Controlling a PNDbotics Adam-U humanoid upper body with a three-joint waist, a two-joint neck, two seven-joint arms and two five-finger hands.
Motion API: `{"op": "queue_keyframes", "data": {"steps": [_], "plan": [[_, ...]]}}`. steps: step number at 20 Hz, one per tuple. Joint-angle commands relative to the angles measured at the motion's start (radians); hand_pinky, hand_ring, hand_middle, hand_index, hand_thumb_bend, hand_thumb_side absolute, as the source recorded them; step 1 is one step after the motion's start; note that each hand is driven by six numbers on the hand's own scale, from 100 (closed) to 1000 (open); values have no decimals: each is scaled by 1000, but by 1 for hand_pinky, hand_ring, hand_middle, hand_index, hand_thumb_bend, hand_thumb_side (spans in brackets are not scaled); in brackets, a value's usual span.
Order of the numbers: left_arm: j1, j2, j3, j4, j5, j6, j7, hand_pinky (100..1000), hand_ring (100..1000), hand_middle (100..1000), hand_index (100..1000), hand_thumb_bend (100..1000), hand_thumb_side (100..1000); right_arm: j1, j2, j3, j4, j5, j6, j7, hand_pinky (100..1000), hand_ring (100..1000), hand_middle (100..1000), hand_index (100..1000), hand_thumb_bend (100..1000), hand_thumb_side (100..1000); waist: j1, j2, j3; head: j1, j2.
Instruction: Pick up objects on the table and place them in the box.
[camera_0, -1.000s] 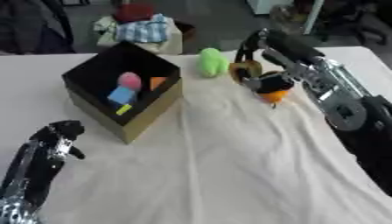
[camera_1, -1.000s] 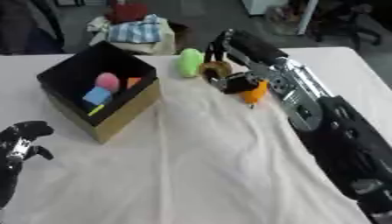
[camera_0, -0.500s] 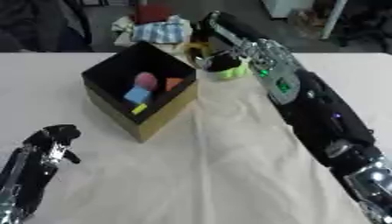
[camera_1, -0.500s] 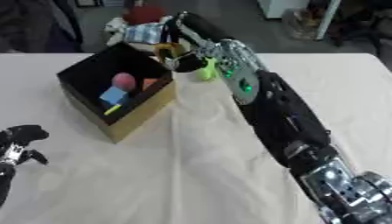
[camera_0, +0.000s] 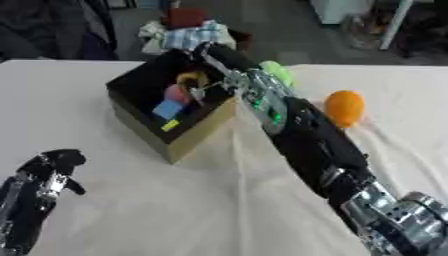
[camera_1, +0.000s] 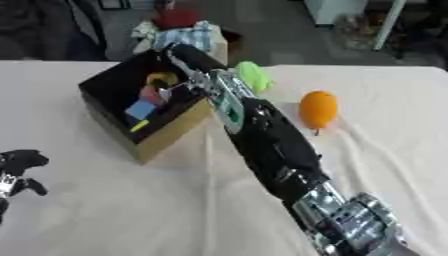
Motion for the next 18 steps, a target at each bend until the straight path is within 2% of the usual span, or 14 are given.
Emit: {"op": "queue_keyframes", "data": {"steps": [1, 4, 9, 12, 18], "plan": [[-12, 2, -1, -12, -1, -2, -3, 432, 752, 619, 698, 370, 621, -24, -10, -6, -19, 25, -7, -24, 807, 830, 827, 914, 229, 436, -2, 0, -7, 3, -14], [-11, 3, 4, -12, -3, -1, 2, 432, 752, 619, 698, 370, 622, -25, -28, 2, -52, 13, -6, -18, 805, 826, 829, 914, 247, 468, -3, 2, -21, 12, -16], [-2, 5, 16, -11, -5, -1, 13, 433, 752, 619, 698, 370, 622, -25, -114, 20, -142, -37, 4, 16, 799, 817, 811, 913, 198, 374, -5, -3, -61, 33, -13], [7, 9, 23, -9, -8, -1, 21, 433, 752, 619, 698, 369, 623, -11, -188, 13, -183, -60, 43, 28, 801, 822, 818, 913, 179, 337, -6, -8, -99, 51, -7], [18, 13, 35, -8, -11, -2, 32, 433, 751, 619, 698, 369, 624, 57, -304, -29, -183, -104, 116, 22, 799, 821, 810, 909, 183, 343, -5, -14, -150, 72, -2]]}}
